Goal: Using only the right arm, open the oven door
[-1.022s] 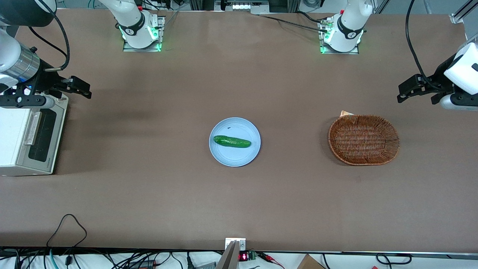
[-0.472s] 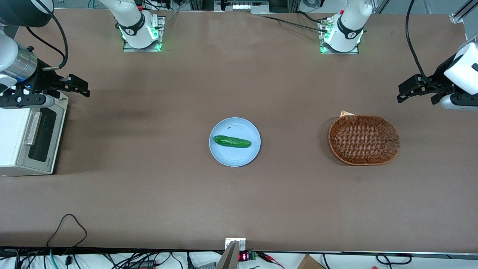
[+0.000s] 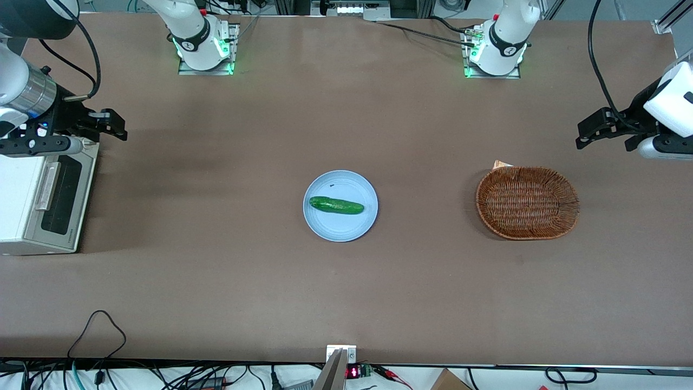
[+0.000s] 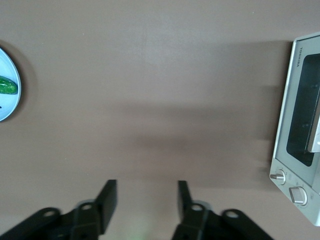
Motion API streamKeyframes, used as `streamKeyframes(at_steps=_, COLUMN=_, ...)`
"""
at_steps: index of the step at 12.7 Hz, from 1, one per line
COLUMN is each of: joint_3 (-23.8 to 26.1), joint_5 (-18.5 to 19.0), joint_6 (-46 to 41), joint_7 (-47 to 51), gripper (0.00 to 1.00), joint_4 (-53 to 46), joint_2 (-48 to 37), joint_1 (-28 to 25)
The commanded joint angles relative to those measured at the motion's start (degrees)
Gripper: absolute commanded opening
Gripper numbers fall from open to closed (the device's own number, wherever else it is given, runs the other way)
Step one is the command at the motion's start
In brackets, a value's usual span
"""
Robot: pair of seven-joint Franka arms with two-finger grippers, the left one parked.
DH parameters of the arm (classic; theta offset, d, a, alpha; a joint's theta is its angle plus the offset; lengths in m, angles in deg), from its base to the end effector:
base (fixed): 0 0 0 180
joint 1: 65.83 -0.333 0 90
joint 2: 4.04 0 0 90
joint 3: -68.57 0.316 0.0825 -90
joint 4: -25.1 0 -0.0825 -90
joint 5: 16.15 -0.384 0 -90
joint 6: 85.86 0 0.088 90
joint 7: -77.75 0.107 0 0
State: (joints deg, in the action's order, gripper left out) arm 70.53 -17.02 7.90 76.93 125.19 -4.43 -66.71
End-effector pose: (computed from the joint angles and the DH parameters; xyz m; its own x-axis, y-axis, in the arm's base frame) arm 0.5485 0.0288 0.5507 0.9927 0.0626 -0.1033 0.0612 -0.9980 -0.0162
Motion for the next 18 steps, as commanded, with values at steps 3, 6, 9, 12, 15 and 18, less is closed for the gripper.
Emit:
streamKeyframes(at_steps=3, joint_3=0.16, joint_5=-0.01, joint_6=-1.03, joint_7=-0.77, gripper=0.0, joint_4=-1.13, joint_2=0.56, joint_1=0.09)
streamKeyframes(at_steps=6, joint_3=0.16, joint_5=0.25, joint_6=-1.03, joint_7=-0.94, gripper=0.0, joint_4=-1.13, joint_2=0.56, joint_1=0.09)
streamKeyframes(at_steps=9, joint_3=0.24, joint_5=4.88, joint_6=-3.91, joint_7=-0.33, gripper=0.0, joint_4=-1.22, joint_2=0.56, joint_1=-0.26)
streamKeyframes(at_steps=12, joint_3=0.51, joint_5=11.4, joint_6=-5.6, joint_7=0.02, gripper=0.01, joint_4=-1.13, joint_2=1.17, joint_1=-0.61)
streamKeyframes(at_steps=15, joint_3=0.6, joint_5=20.0, joint_6=-5.95, joint_7=0.29, gripper=0.01, joint_4=-0.96, joint_2=3.45, joint_1=-0.61)
streamKeyframes(at_steps=18, joint_3=0.51, joint_5=29.94, joint_6=-6.13, joint_7=2.47, gripper=0.02, joint_4=-0.61, joint_2=7.05, joint_1=-0.44)
